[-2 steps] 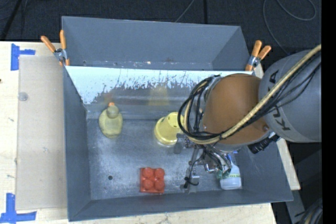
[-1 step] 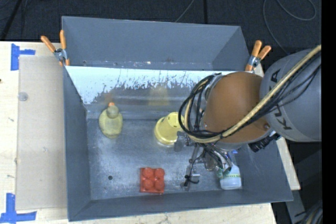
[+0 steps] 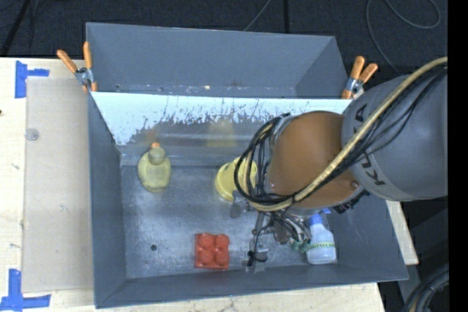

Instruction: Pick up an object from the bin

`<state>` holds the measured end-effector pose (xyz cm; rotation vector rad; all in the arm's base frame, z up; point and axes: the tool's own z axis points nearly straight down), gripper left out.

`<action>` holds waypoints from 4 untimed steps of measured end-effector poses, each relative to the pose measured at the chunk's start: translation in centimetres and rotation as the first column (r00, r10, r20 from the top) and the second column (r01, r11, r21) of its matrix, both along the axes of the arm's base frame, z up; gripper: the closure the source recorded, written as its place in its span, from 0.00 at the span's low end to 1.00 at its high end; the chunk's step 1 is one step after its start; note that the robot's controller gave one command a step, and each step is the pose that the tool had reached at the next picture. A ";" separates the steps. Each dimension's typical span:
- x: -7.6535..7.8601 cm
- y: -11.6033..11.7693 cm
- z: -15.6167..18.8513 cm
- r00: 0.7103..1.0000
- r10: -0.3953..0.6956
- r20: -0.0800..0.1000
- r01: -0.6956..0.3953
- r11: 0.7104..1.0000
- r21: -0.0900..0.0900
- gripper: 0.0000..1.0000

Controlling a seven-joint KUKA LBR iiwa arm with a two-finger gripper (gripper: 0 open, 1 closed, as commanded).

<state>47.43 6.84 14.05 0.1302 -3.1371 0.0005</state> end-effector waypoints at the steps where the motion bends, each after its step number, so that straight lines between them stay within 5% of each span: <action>1: 0.6 1.7 -4.9 1.000 -0.016 -0.003 0.016 1.000 0.001 0.00; 2: 1.3 4.0 -6.1 0.977 0.211 0.001 -0.211 0.977 0.000 1.00; 3: 1.3 4.0 -6.1 0.978 0.211 0.001 -0.211 0.978 0.000 1.00; 4: 1.0 4.1 -1.7 0.979 0.202 -0.008 -0.202 0.979 0.001 1.00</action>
Offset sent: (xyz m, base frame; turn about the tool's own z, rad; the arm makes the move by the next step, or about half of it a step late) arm 0.0123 0.0401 -0.0625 -0.2161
